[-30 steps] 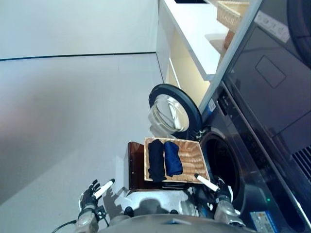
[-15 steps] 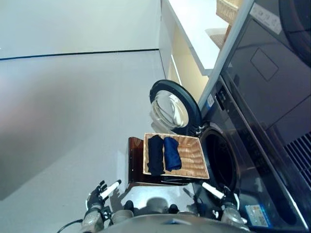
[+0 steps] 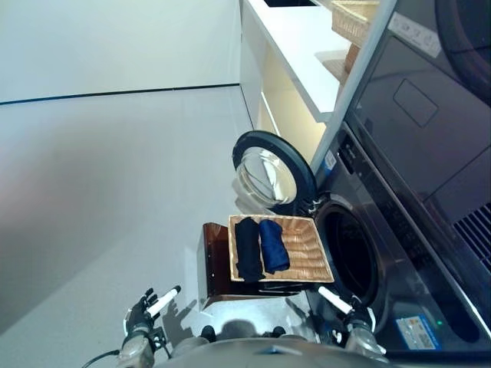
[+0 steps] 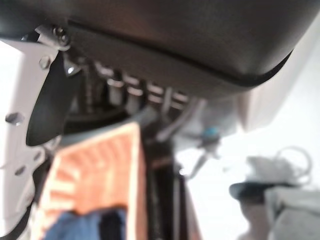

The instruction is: Pick up the clothes and place them into the washing machine

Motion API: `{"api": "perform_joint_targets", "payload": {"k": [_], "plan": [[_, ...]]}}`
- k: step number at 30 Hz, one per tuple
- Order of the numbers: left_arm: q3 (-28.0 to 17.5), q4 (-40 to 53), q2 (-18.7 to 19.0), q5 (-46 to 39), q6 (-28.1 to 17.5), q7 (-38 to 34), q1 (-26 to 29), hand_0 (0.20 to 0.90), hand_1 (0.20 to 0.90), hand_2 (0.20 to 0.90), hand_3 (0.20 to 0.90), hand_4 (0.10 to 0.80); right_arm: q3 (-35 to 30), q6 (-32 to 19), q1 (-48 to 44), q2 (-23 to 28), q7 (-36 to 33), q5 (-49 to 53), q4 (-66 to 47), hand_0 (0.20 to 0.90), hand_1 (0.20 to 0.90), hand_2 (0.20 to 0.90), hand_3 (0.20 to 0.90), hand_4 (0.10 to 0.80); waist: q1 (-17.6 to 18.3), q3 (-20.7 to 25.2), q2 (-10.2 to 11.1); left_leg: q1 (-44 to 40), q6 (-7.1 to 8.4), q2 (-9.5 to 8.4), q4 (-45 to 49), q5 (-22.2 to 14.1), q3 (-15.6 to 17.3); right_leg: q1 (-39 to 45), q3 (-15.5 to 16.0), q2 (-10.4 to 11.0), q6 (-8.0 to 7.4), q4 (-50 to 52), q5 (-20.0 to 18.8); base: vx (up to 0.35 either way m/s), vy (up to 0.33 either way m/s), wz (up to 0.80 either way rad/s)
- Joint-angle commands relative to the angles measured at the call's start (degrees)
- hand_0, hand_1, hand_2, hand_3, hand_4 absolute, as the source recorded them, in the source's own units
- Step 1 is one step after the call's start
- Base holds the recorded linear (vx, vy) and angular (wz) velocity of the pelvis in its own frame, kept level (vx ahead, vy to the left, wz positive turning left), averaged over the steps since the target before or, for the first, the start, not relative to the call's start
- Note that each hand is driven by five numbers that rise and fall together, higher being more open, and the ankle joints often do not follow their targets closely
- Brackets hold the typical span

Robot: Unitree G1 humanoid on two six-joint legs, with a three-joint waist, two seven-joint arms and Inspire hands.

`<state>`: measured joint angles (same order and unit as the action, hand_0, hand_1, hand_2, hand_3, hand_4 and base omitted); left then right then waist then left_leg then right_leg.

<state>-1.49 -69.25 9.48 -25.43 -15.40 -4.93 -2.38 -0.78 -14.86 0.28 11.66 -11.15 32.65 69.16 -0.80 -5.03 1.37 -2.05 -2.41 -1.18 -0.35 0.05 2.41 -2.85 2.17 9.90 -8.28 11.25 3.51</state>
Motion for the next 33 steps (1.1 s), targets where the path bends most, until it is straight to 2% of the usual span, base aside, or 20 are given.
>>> {"api": "perform_joint_targets", "payload": {"k": [1, 2, 4, 6, 9, 12, 14, 17, 19, 23, 25, 33], "plan": [[-2.1, -0.1, 3.2, 0.6, -2.9, -0.3, 2.1, 0.9, 0.9, 0.9, 0.9, 0.8, -1.6, -2.3, -3.5, 0.7, 0.0, 1.0, -2.6, 0.9, 0.9, 0.9, 0.9, 0.8, -0.5, -1.7, 0.5, -1.4, 0.44, -2.67, 3.9, -2.7, -1.1, -7.1, -4.2, 3.5, -0.19, 13.4, -16.8, -0.03, 0.244, 0.05], [-2.1, -0.1, 3.2, 0.6, -2.9, -0.3, 2.1, 0.9, 0.9, 0.9, 0.9, 0.8, -1.6, -2.3, -3.5, 0.6, 0.0, 1.0, -2.6, 0.9, 0.9, 0.9, 0.9, 0.8, -0.5, -1.8, 0.5, -1.4, 0.43, -2.71, 3.9, -2.8, -1.0, -7.2, -4.3, 3.5, -0.21, 13.6, -16.8, -0.027, 0.133, -0.02], [-2.3, 0.2, 3.8, 1.1, -2.9, -0.1, 1.7, 0.9, 0.9, 0.9, 0.9, 0.8, -1.9, -2.3, -3.5, 0.5, -0.2, 1.1, -2.6, 0.9, 0.9, 0.9, 0.9, 0.8, -0.3, -2.2, 0.1, -2.2, 0.5, -2.85, 3.8, -3.3, -0.4, -9.0, -2.3, 3.8, 0.04, 12.9, -16.1, 0.037, 0.083, -0.03], [-2.6, 0.5, 4.1, 0.8, -3.4, 0.1, 1.6, 0.9, 0.9, 0.9, 0.9, 0.8, -2.0, -2.3, -3.3, 0.7, 0.0, 1.1, -2.4, 0.9, 0.9, 0.9, 0.9, 0.8, 0.7, -2.4, -0.1, -3.0, 0.75, -3.17, 3.4, -3.8, -0.9, -10.8, -1.8, 3.0, -0.17, 8.1, -15.9, 0.126, 0.018, -0.09], [-3.1, 0.9, 4.8, 1.1, -3.8, 0.0, 2.0, 0.9, 0.9, 0.9, 0.9, 0.8, -2.6, -2.5, -3.3, 0.9, -0.1, 1.5, -2.0, 0.9, 0.9, 0.9, 0.9, 0.8, 2.7, -3.2, 0.5, -5.1, 1.45, -3.96, 2.6, -5.6, -2.1, -14.4, -1.8, 3.1, -2.12, -5.0, -20.3, 0.177, -0.042, 0.01], [-3.2, 0.7, 4.7, 1.1, -3.8, -0.2, 2.2, 0.9, 0.9, 0.9, 0.9, 0.8, -2.9, -2.5, -3.3, 0.8, -0.6, 1.3, -1.4, 0.9, 0.9, 0.9, 0.9, 0.8, 3.5, -3.8, 1.2, -6.0, 1.58, -4.18, 3.4, -6.7, -2.7, -14.6, -3.1, 2.6, -2.93, -8.2, -22.5, 0.121, -0.044, 0.14], [-2.9, 1.4, 4.2, 0.6, -3.9, -0.2, 1.8, 0.9, 0.9, 0.9, 0.9, 0.8, -2.9, -2.5, -2.8, 0.6, -0.5, 1.6, -1.8, 0.9, 0.9, 0.9, 0.9, 0.8, 3.4, -3.7, 1.8, -6.2, 1.46, -4.42, 3.6, -6.9, -2.8, -13.7, -3.3, 2.4, -2.88, -7.1, -23.2, 0.072, -0.042, 0.4], [-2.0, 2.0, 3.1, -0.2, -3.7, -0.1, 1.2, 0.9, 0.9, 0.9, 0.9, 0.8, -3.2, -2.6, -2.2, 0.7, -0.5, 1.9, -2.0, 0.9, 0.9, 0.9, 0.9, 0.8, 3.1, -3.2, 1.8, -6.3, 1.38, -4.01, 3.5, -6.8, -3.3, -12.9, -3.4, 1.4, -2.35, -4.6, -22.0, 0.067, -0.071, 0.13], [-1.8, 2.0, 2.4, -0.5, -3.7, -0.1, 0.9, 0.9, 0.9, 0.9, 0.9, 0.8, -3.3, -2.5, -2.0, 0.5, -0.5, 2.1, -2.2, 0.9, 0.9, 0.9, 0.9, 0.8, 2.6, -2.2, 2.1, -6.6, 1.89, -3.66, 2.9, -7.1, -3.5, -11.1, -2.4, 1.5, -2.19, -7.1, -21.0, 0.095, -0.091, -0.08], [-1.9, 1.8, 1.7, -1.4, -3.5, -0.1, 0.3, 0.9, 0.9, 0.9, 0.9, 0.8, -2.4, -2.6, -2.7, 0.6, -0.6, 1.6, -2.0, 0.9, 0.9, 0.9, 0.9, 0.8, 1.5, -0.6, 2.3, -6.7, 2.98, -1.82, 3.1, -6.8, -3.6, -10.3, -2.2, 0.1, -1.98, -7.5, -19.6, 0.103, -0.107, -0.01], [-1.7, 2.0, 1.7, -1.5, -3.5, -0.2, 0.7, 0.9, 0.9, 0.9, 0.9, 0.8, -1.7, -2.5, -2.7, 0.6, -0.3, 1.4, -2.5, 0.9, 0.9, 0.9, 0.9, 0.8, 1.5, -0.4, 2.2, -7.2, 3.68, -0.38, 2.9, -6.5, -4.3, -10.0, -1.8, -0.7, -1.31, -6.5, -17.4, 0.109, -0.109, 0.01], [1.1, 2.8, 0.5, -1.4, -3.1, -0.8, 2.4, 0.9, 0.9, 0.9, 0.9, 0.8, -1.4, -2.7, -2.5, 0.8, -0.8, 1.9, -2.3, 0.9, 0.9, 0.9, 0.9, 0.8, 2.1, 0.7, 1.5, -8.2, 5.88, 3.2, 2.0, -4.2, -6.1, -9.4, 0.5, -2.1, -0.23, -3.8, -14.3, 0.072, -0.088, 0.19]]}}
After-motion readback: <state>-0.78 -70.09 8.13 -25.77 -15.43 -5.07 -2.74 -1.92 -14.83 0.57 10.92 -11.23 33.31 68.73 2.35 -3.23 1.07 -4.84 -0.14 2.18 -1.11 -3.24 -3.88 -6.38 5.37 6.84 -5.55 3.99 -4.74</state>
